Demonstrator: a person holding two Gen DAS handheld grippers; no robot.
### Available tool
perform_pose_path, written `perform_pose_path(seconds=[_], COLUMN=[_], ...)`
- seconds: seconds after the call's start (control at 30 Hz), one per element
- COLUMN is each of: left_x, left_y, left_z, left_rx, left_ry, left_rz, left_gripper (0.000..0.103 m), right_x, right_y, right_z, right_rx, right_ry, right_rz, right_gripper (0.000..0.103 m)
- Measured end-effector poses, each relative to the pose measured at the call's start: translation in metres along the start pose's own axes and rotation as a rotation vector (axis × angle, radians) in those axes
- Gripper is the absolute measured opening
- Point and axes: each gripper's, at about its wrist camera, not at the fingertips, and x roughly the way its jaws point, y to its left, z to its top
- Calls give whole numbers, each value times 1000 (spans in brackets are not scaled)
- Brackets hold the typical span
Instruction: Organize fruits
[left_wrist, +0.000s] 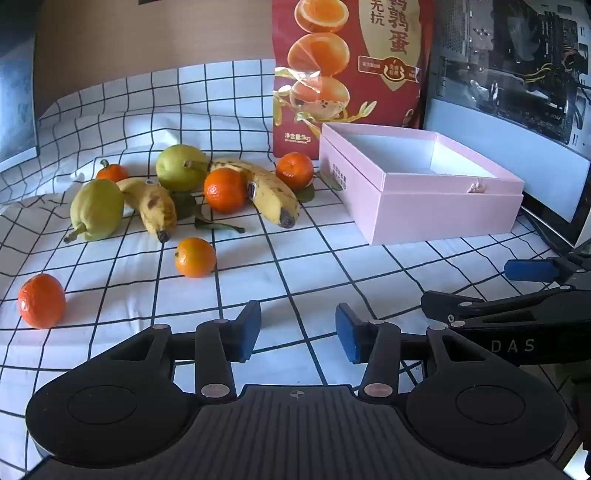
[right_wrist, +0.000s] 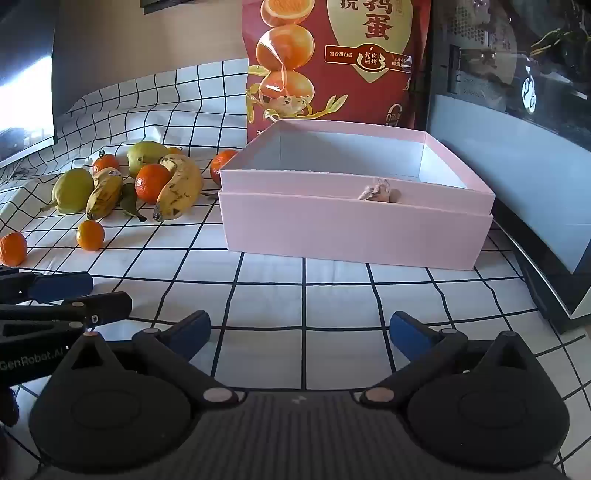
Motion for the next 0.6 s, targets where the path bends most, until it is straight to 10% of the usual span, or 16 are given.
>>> perform_pose_path(seconds=[0.6], left_x=[-1], left_y=[-1], left_z=[0], left_rx=[1], left_ry=[-1], left_rz=[0], left_gripper=[50], right_x=[1], right_y=[0], right_z=[0], right_rx=[-2], right_ry=[3], right_rz=[-1], right_gripper=[103])
